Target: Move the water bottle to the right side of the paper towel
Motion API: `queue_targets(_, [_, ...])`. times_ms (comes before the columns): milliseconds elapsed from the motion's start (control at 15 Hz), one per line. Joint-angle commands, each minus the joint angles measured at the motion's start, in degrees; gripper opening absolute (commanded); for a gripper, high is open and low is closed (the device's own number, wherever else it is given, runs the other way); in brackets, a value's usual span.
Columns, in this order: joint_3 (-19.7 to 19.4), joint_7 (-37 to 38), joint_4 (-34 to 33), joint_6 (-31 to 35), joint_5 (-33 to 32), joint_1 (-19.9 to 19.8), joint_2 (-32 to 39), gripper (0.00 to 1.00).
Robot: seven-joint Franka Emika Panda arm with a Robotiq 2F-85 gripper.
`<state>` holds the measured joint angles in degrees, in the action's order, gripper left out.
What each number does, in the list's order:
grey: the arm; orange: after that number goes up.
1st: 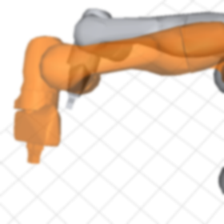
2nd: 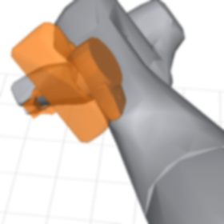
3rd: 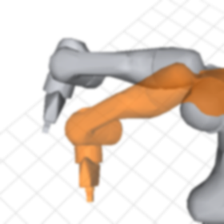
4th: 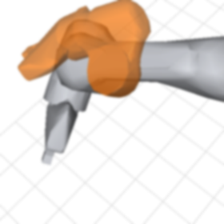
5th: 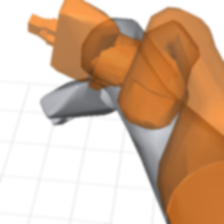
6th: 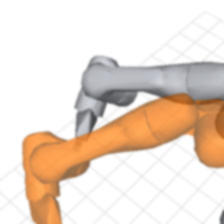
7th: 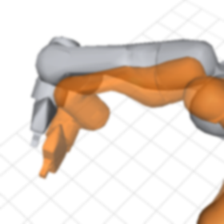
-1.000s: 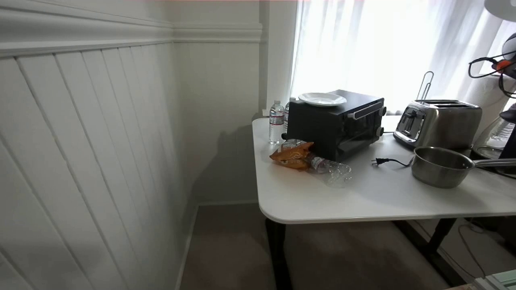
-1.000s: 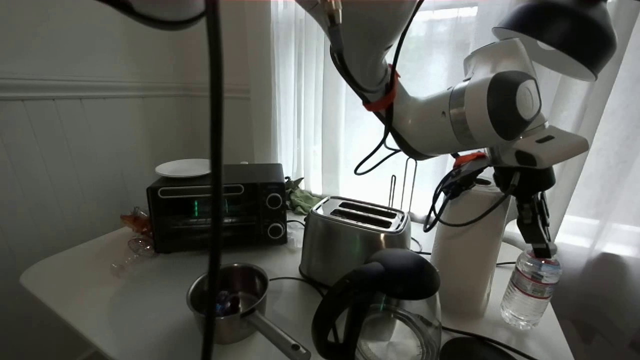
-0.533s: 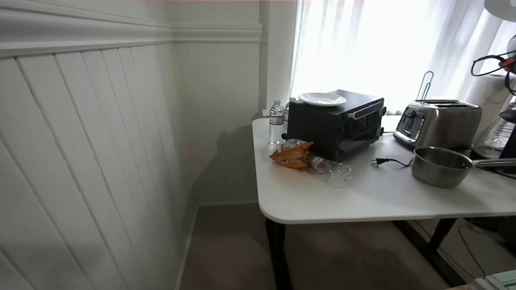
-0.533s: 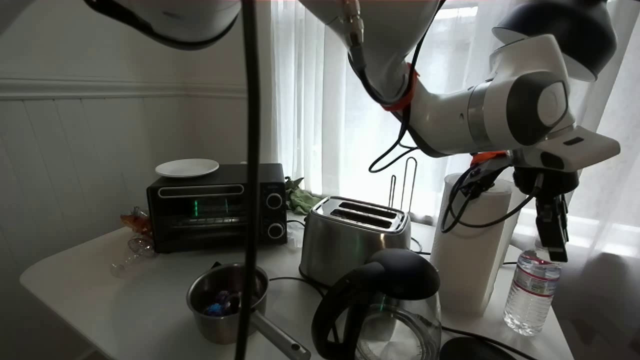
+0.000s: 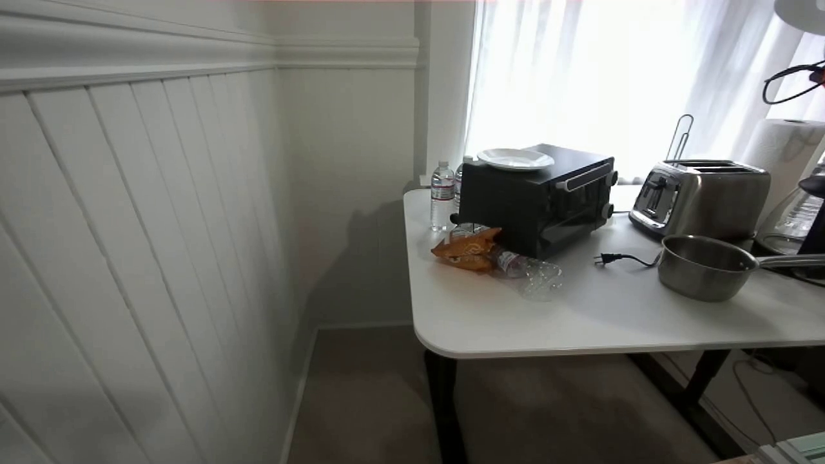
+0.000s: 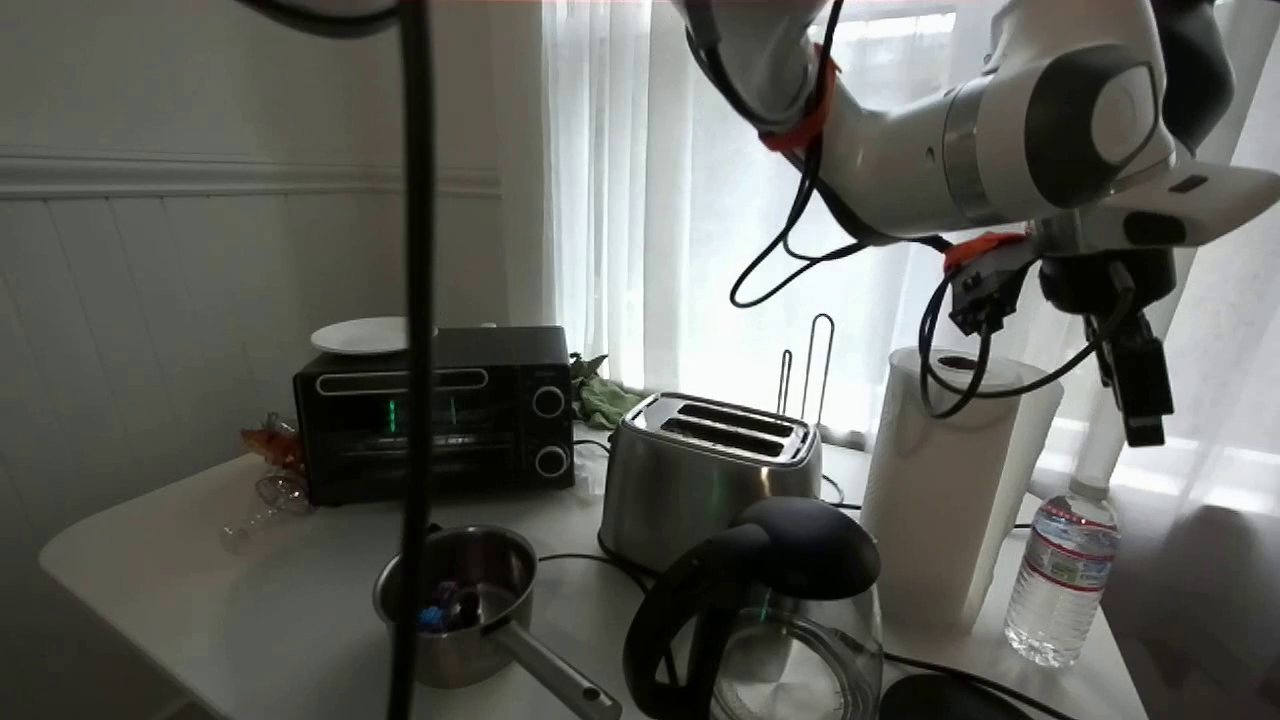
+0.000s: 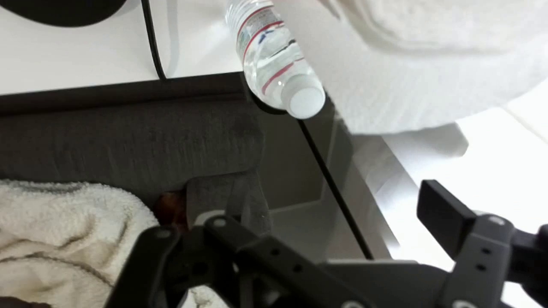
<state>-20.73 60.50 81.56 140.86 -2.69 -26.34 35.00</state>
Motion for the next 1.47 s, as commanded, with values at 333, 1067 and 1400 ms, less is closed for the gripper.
queue_targets(333, [3.81, -28.99, 23.35, 0.22, 5.43, 2.35, -26.72, 1.0])
queue_targets(1067, [3.32, -48.41, 33.76, -26.04, 13.42, 6.91, -41.97, 1.0])
queue_targets(1400, [2.91, -49.68, 34.1, -32.59, 9.09, 6.56, -41.08, 1.0])
